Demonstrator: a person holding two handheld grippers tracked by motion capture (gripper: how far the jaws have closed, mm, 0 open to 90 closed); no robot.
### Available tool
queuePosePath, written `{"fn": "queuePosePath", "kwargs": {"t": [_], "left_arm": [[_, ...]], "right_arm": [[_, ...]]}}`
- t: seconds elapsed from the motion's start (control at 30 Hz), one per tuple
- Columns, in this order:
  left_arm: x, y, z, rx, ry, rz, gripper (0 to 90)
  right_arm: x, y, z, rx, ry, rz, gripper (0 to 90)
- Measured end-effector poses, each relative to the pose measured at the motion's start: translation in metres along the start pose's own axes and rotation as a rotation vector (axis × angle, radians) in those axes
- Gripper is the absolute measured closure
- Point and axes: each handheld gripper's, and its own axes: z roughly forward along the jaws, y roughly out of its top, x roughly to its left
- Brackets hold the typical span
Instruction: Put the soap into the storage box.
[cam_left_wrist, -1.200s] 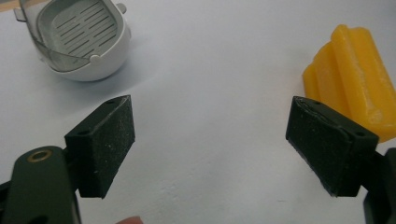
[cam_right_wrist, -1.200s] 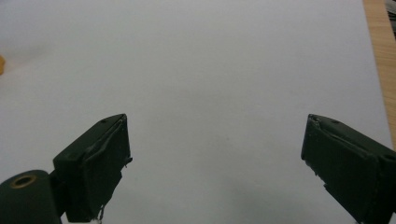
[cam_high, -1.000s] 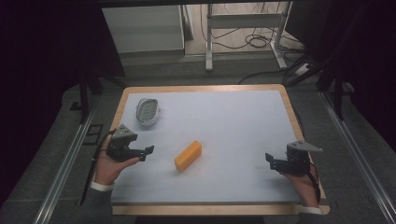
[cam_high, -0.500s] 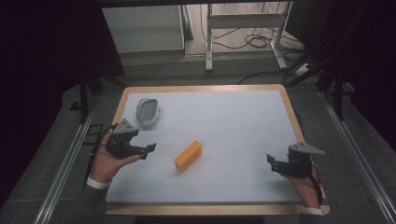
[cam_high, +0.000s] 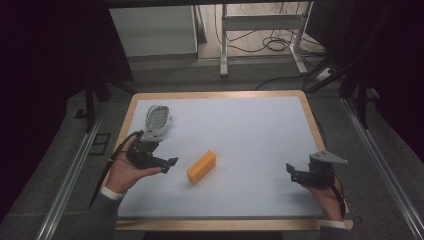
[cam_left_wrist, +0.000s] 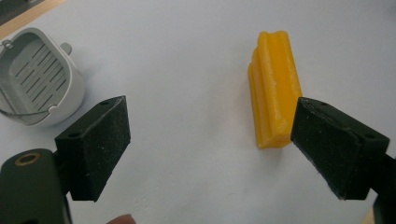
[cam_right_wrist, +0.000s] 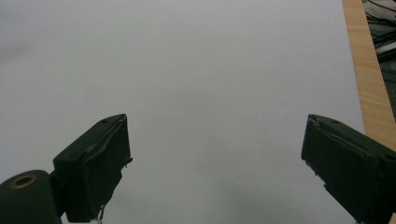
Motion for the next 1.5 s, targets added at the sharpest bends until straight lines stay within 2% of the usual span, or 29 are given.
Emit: {"fn": "queuePosePath", "kwargs": {"t": [0.1, 0.17, 0.37, 0.47, 0.57, 0.67, 0.83, 0.87, 0.93, 1.07, 1.17, 1.3, 1.47, 1.5], "left_arm": [[-0.004, 0.005, 0.007, 0.012, -0.008, 0.016, 12.5], [-0.009, 0.011, 0.017, 0.051, -0.018, 0.047, 12.0], [-0.014, 0.017, 0.027, 0.080, -0.022, 0.065, 11.8], [-0.019, 0.021, 0.032, 0.090, -0.030, 0.074, 11.8], [-0.026, 0.027, 0.041, 0.113, -0.034, 0.103, 11.6], [-0.028, 0.030, 0.045, 0.125, -0.028, 0.109, 11.7], [-0.035, 0.035, 0.055, 0.137, -0.048, 0.109, 11.9], [-0.036, 0.035, 0.058, 0.144, -0.053, 0.107, 12.0], [-0.037, 0.035, 0.064, 0.162, -0.034, 0.117, 12.1], [-0.040, 0.034, 0.075, 0.192, -0.053, 0.118, 13.4], [-0.042, 0.035, 0.082, 0.187, -0.084, 0.096, 13.9], [-0.044, 0.035, 0.088, 0.192, -0.099, 0.079, 15.1], [-0.050, 0.033, 0.098, 0.214, -0.128, 0.067, 16.7], [-0.050, 0.033, 0.103, 0.225, -0.148, 0.053, 18.5]], "right_arm": [[0.000, -0.001, 0.001, 0.004, -0.003, 0.001, 8.0], [0.000, -0.001, 0.001, -0.006, -0.021, -0.010, 8.0], [0.002, 0.000, -0.003, -0.036, -0.025, -0.020, 8.2], [0.001, -0.001, -0.004, -0.033, -0.026, -0.017, 8.2], [0.001, -0.003, -0.004, -0.026, -0.026, -0.012, 8.2], [0.001, -0.004, -0.004, -0.022, -0.029, -0.013, 8.1], [0.000, -0.005, -0.007, -0.024, -0.034, -0.011, 8.2], [0.000, -0.005, -0.007, -0.026, -0.037, -0.009, 8.2], [-0.002, -0.005, -0.009, -0.035, -0.049, -0.003, 8.2], [-0.005, -0.007, -0.011, -0.038, -0.063, 0.014, 8.2], [-0.006, -0.008, -0.010, -0.031, -0.070, 0.020, 8.2], [-0.006, -0.009, -0.009, -0.025, -0.072, 0.019, 8.2], [-0.006, -0.009, -0.009, -0.020, -0.070, 0.018, 8.2], [-0.006, -0.009, -0.009, -0.019, -0.071, 0.023, 8.2]]}}
